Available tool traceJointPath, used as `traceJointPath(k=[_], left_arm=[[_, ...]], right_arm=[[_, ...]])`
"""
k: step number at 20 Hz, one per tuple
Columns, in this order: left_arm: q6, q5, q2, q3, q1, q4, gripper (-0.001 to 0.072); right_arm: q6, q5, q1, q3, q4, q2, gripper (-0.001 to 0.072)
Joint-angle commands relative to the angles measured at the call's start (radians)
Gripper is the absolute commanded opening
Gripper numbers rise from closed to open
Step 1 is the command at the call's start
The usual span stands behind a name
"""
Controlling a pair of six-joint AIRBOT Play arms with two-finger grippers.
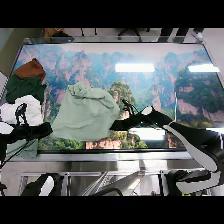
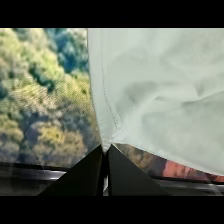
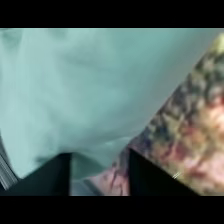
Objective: Fold the shirts.
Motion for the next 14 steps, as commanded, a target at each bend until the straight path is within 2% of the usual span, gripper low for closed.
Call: traceJointPath(k=[1, 2, 4, 7, 9, 10, 11, 12, 14], left_arm=[[0.010, 0.001, 0.000, 0.003, 0.001, -0.007, 0.0013], [0.010, 0.003, 0.000, 0.003, 0.001, -0.007, 0.0013], [0.010, 0.018, 0.000, 0.003, 0.001, -0.007, 0.0013], [0.010, 0.033, 0.000, 0.004, 0.001, -0.009, 0.0013], [0.011, 0.030, 0.000, 0.004, 0.001, -0.008, 0.0013], [0.021, 0.027, 0.000, 0.004, 0.001, -0.006, 0.0013], [0.027, 0.023, 0.000, 0.004, 0.001, -0.005, 0.0013], [0.027, 0.019, 0.000, 0.004, 0.001, -0.005, 0.0013], [0.027, 0.018, 0.000, 0.004, 0.001, -0.007, 0.0013]], right_arm=[[-0.040, 0.009, 0.002, 0.002, 0.053, -0.010, 0.0294], [-0.040, 0.007, 0.002, 0.002, 0.056, -0.022, 0.0292], [-0.068, 0.007, 0.002, 0.002, 0.064, -0.048, 0.0030], [-0.127, 0.006, 0.000, 0.005, 0.123, -0.058, 0.0024], [-0.129, 0.008, -0.011, 0.019, 0.123, -0.050, 0.0024], [-0.129, 0.020, -0.023, 0.021, 0.122, -0.046, 0.0040], [-0.129, 0.049, -0.045, 0.021, 0.118, -0.039, 0.0256], [-0.129, 0.089, -0.071, 0.021, 0.110, -0.030, 0.0420], [-0.092, 0.186, -0.149, 0.021, 0.052, 0.000, 0.0474]])
